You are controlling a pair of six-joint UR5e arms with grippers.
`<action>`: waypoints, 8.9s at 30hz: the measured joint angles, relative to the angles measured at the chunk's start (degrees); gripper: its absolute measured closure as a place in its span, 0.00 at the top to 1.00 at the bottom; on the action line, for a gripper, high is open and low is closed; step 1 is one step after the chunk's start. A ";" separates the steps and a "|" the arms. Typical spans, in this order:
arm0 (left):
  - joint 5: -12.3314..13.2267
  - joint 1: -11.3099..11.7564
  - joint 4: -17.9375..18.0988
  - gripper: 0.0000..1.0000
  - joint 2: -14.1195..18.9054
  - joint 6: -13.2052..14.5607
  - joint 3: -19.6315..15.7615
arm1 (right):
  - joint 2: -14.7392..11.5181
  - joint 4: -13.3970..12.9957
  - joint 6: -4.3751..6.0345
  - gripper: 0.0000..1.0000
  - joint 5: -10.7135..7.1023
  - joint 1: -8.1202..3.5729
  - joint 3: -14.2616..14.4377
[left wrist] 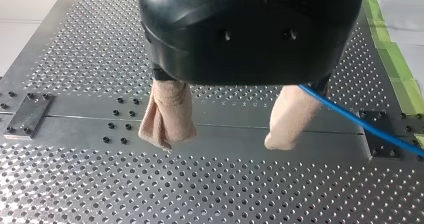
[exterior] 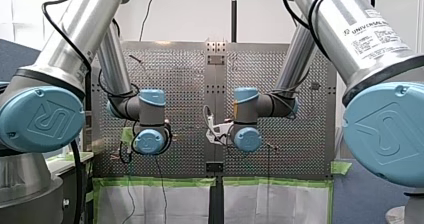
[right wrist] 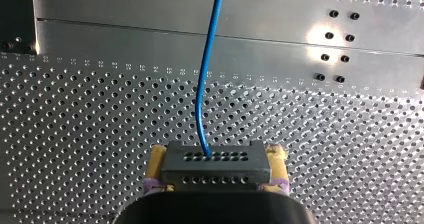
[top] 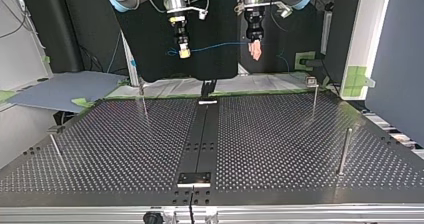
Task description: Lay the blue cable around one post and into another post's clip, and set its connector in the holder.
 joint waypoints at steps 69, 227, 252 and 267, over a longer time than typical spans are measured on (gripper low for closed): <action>0.00 0.00 0.00 1.00 0.00 0.00 0.00 | 0.00 0.00 0.00 0.00 0.00 0.00 0.00; 0.07 0.36 -0.62 1.00 -0.68 -0.22 0.29 | 0.00 -0.06 0.02 0.04 -0.02 0.25 0.00; 0.09 0.44 -0.79 1.00 -0.88 -0.26 0.35 | -0.59 1.47 -0.46 0.04 0.45 -0.40 0.23; 0.09 0.44 -0.79 1.00 -0.88 -0.26 0.35 | -0.70 9.28 -0.53 0.04 0.52 -0.52 0.26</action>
